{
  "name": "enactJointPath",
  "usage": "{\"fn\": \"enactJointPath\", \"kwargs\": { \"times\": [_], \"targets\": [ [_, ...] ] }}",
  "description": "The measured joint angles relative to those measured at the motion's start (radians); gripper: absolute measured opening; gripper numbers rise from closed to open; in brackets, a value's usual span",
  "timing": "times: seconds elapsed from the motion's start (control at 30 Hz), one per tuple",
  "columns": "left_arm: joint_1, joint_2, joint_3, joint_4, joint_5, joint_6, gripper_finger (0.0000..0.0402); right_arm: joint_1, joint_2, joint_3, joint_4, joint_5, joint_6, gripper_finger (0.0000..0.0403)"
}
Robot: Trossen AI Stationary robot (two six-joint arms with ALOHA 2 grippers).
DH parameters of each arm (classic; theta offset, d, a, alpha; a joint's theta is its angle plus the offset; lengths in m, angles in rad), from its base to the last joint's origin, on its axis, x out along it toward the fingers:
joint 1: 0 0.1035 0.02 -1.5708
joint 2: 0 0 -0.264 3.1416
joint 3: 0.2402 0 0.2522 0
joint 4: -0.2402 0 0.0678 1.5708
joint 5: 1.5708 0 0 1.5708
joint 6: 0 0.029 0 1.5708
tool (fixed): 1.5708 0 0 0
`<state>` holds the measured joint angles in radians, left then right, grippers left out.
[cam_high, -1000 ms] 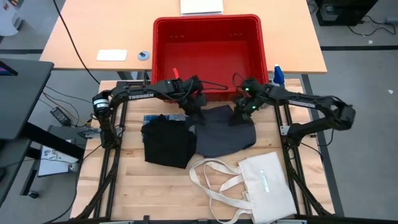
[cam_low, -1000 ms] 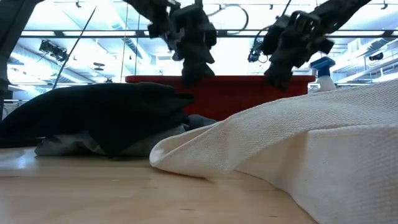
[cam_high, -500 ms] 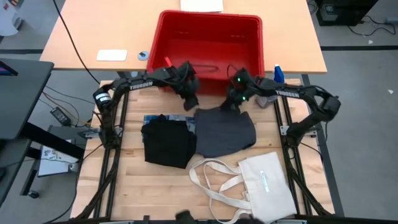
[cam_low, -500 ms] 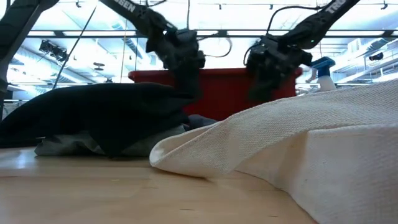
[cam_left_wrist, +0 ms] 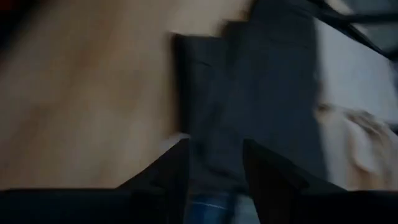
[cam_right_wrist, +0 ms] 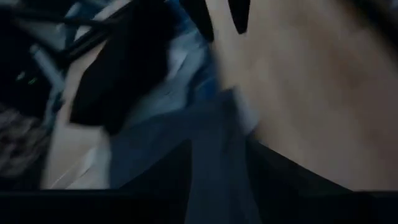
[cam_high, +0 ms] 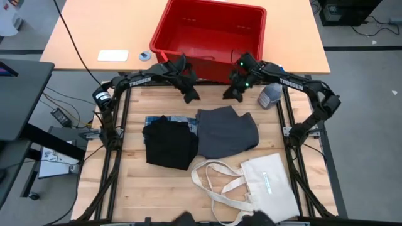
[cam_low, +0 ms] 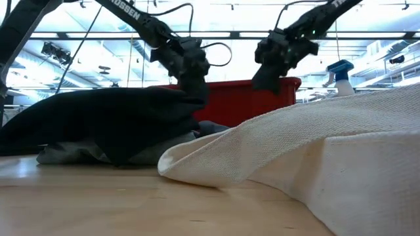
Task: Fold laundry
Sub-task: Adjust the red organizer bin, then adjust the dark blue shirt
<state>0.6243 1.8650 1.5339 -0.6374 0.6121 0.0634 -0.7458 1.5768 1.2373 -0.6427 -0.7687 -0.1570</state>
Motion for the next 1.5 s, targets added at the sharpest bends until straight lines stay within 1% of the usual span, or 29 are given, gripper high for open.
{"fn": "enactJointPath", "kwargs": {
  "times": [0.1,0.23,0.3,0.4,0.47,0.5,0.6,0.73,0.83,0.93,1.03,1.1,1.2,1.3,1.43,1.5],
  "targets": [
    [-0.087,-0.014,0.0,0.019,0.018,0.008,0.015,0.061,-0.034,0.0,-0.16,0.043,0.009,0.0157],
    [-0.214,-0.018,0.0,0.033,-0.001,-0.026,0.015,0.115,-0.073,0.0,-0.328,0.099,0.104,0.016],
    [-0.268,-0.018,0.0,0.031,-0.047,-0.054,0.015,0.13,-0.107,-0.006,-0.389,0.128,0.133,0.0165],
    [-0.323,-0.018,0.0,0.032,-0.159,-0.073,0.015,0.129,-0.187,-0.082,-0.41,0.196,0.187,0.0177],
    [-0.337,-0.018,0.0,0.03,-0.217,-0.094,0.015,0.101,-0.244,-0.155,-0.396,0.222,0.223,0.0187],
    [-0.338,-0.018,0.0,0.031,-0.229,-0.107,0.015,0.087,-0.268,-0.193,-0.393,0.229,0.237,0.0193],
    [-0.329,-0.018,0.0,0.036,-0.233,-0.149,0.015,0.063,-0.305,-0.295,-0.381,0.258,0.262,0.021],
    [-0.31,-0.018,0.0,0.02,-0.233,-0.178,0.015,0.063,-0.315,-0.386,-0.381,0.333,0.29,0.0237],
    [-0.295,-0.018,0.0,0.001,-0.211,-0.188,0.015,0.063,-0.315,-0.446,-0.337,0.332,0.346,0.0264],
    [-0.283,-0.018,0.0,-0.009,-0.183,-0.193,0.015,0.063,-0.315,-0.522,-0.241,0.327,0.411,0.0294],
    [-0.273,-0.018,0.0,-0.009,-0.178,-0.191,0.015,0.063,-0.314,-0.605,-0.038,0.293,0.445,0.032],
    [-0.267,-0.018,0.0,-0.01,-0.177,-0.187,0.015,0.066,-0.302,-0.648,0.094,0.303,0.462,0.0326],
    [-0.259,-0.018,0.0,-0.01,-0.177,-0.188,0.015,0.072,-0.274,-0.67,0.186,0.364,0.455,0.0317],
    [-0.251,-0.018,0.0,-0.01,-0.177,-0.191,0.015,0.089,-0.232,-0.671,0.237,0.4,0.406,0.029],
    [-0.24,-0.018,0.0,-0.009,-0.177,-0.192,0.015,0.122,-0.154,-0.67,0.286,0.429,0.348,0.0241],
    [-0.238,-0.018,0.0,-0.01,-0.177,-0.192,0.015,0.144,-0.122,-0.666,0.294,0.464,0.337,0.0204]
  ]
}}
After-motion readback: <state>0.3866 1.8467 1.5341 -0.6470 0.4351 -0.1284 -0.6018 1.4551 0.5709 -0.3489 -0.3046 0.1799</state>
